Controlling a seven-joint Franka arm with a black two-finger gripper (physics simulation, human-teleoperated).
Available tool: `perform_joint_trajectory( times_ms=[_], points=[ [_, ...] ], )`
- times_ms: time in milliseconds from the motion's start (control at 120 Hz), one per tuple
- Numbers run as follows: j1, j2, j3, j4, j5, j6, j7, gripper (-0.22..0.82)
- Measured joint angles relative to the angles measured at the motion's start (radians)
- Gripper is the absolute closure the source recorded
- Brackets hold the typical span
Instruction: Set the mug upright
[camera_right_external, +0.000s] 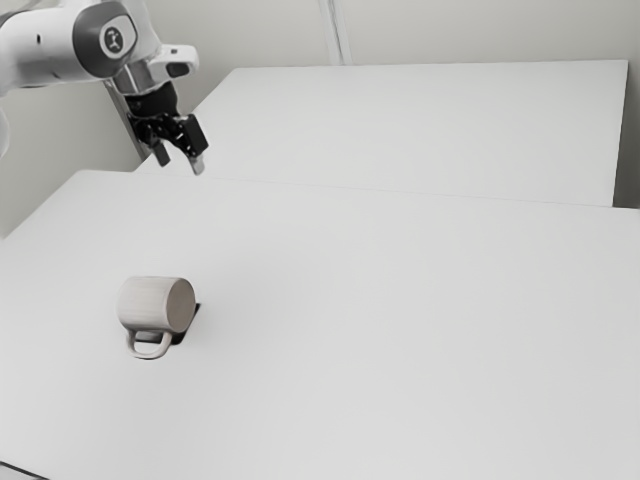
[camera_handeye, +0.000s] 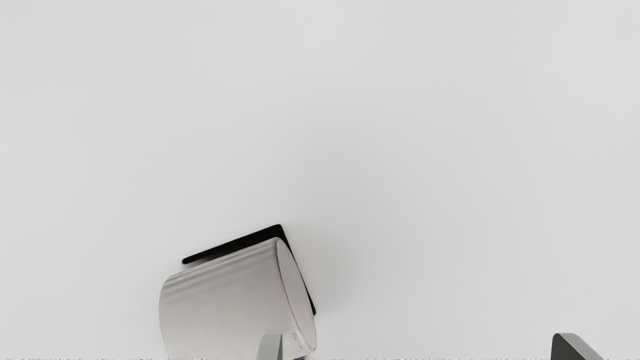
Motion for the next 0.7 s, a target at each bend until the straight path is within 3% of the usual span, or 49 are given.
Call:
perform_joint_trajectory(
  times_ms=[167, 333, 525, 617, 700],
  points=[
    [0.009, -0.042, 0.016, -0.055, -0.017, 0.0, 0.017, 0.02],
    [-0.021, -0.037, 0.164, -0.075, -0.195, -0.089, 0.046, 0.02],
    [0.141, 0.066, 0.238, -0.079, -0.36, -0.183, 0.141, 0.02],
    [0.108, 0.169, 0.346, -0.079, -0.448, -0.221, 0.208, 0.02],
    [0.104, 0.214, 0.379, -0.079, -0.5, -0.243, 0.269, 0.02]
  ],
)
